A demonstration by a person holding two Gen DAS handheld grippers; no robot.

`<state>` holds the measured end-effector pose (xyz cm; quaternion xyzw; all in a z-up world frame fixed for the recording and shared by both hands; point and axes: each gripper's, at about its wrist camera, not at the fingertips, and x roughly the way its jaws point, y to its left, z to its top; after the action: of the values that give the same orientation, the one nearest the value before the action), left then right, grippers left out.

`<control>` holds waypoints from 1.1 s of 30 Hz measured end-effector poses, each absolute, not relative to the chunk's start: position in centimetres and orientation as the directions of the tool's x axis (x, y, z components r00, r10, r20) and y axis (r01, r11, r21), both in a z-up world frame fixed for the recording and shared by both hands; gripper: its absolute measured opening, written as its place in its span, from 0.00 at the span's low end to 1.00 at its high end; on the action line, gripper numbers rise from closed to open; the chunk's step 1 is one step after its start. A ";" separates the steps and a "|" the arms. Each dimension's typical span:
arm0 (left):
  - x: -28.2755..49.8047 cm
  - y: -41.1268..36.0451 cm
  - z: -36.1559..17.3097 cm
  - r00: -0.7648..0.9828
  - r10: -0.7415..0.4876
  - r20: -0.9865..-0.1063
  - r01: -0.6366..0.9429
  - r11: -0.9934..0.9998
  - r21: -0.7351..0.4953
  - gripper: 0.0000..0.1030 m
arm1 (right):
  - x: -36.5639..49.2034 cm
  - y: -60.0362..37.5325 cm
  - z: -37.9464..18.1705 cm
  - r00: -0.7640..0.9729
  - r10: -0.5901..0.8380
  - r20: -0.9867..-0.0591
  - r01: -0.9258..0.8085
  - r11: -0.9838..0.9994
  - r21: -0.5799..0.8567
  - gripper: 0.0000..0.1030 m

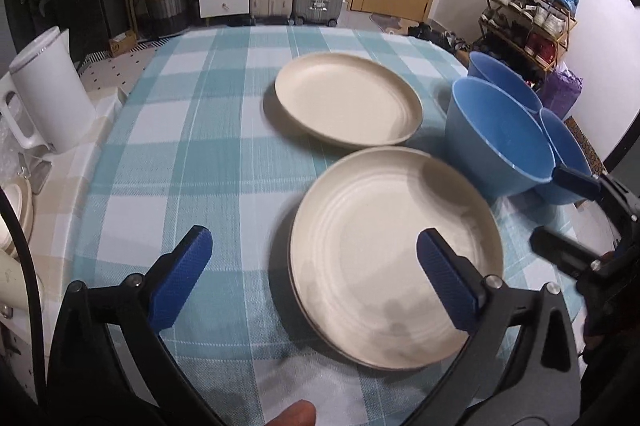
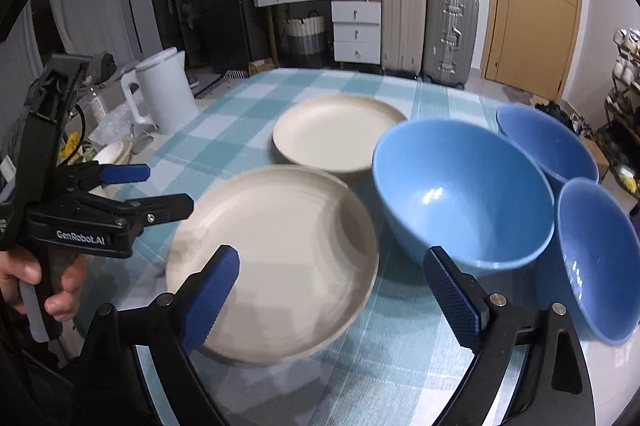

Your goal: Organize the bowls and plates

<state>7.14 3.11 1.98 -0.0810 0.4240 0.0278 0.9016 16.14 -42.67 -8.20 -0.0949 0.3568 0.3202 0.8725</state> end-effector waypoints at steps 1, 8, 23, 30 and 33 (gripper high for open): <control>7.3 3.2 2.3 0.644 -0.014 -0.765 -0.124 0.985 -0.122 0.99 | 16.3 -42.6 -7.7 0.543 0.497 -0.677 -0.628 0.775 0.066 0.96; 9.0 4.5 4.3 0.674 -0.002 -0.739 -0.167 0.974 -0.155 0.99 | 19.6 -42.6 -3.7 0.571 0.513 -0.641 -0.623 0.779 0.068 0.98; 15.3 7.7 5.1 0.681 0.029 -0.732 -0.294 0.926 -0.236 0.99 | 28.5 -40.7 1.6 0.592 0.491 -0.639 -0.627 0.779 0.018 0.99; 17.3 9.4 4.1 0.667 0.040 -0.744 -0.330 0.911 -0.246 0.99 | 32.0 -39.5 1.2 0.577 0.460 -0.675 -0.619 0.785 0.007 0.99; 18.2 9.9 3.6 0.654 0.046 -0.755 -0.344 0.907 -0.243 0.99 | 33.4 -38.7 0.3 0.564 0.440 -0.699 -0.616 0.788 -0.001 0.99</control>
<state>18.21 9.87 3.56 -0.1860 0.4012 0.1096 0.8902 33.42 -38.67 0.31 -0.1231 0.3565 0.3015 0.8757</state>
